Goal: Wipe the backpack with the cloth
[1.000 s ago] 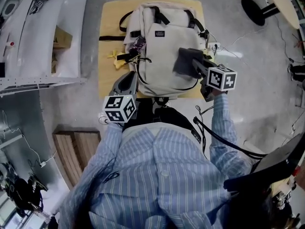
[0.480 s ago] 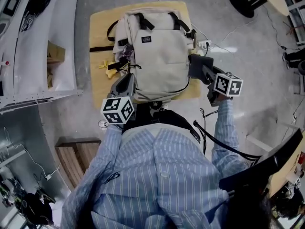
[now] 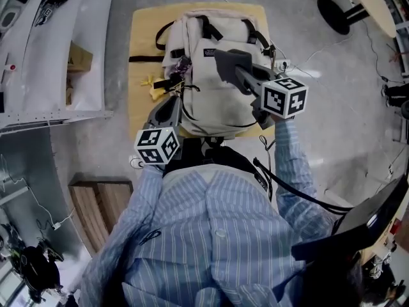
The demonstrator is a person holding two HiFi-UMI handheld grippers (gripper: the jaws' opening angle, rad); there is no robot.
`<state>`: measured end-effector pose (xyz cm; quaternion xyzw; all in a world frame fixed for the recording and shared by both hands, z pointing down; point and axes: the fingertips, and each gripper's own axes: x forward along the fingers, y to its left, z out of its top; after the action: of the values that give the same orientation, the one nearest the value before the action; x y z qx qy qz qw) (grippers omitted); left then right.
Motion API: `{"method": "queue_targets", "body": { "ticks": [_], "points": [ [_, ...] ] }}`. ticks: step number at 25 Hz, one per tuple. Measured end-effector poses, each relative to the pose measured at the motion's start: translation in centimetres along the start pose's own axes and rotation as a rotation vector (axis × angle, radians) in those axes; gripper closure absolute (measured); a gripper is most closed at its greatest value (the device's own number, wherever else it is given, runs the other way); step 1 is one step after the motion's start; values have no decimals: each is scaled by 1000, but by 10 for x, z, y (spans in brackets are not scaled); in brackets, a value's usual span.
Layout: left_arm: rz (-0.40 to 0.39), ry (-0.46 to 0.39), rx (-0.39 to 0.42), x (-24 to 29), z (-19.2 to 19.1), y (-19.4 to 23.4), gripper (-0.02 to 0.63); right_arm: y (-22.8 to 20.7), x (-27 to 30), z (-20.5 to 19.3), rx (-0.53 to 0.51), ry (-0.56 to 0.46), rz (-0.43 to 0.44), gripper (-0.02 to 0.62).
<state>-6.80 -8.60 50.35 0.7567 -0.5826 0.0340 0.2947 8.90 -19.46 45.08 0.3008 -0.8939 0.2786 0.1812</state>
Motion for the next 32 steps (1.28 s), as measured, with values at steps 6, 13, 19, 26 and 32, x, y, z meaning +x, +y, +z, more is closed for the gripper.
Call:
{"method": "queue_targets", "body": {
  "ticks": [6, 13, 19, 26, 32],
  "points": [
    [31, -15, -20, -8, 5, 21, 572, 67, 103, 4, -106, 84, 151, 548],
    [38, -9, -37, -8, 5, 39, 572, 77, 146, -19, -105, 162, 159, 548],
    [1, 6, -17, 5, 8, 33, 572, 13, 108, -30, -27, 151, 36, 548],
    [-77, 31, 21, 28, 11, 11, 572, -68, 28, -31, 41, 93, -148, 548],
    [-102, 37, 37, 35, 11, -1, 572, -127, -32, -39, 128, 41, -269, 548]
  ]
}}
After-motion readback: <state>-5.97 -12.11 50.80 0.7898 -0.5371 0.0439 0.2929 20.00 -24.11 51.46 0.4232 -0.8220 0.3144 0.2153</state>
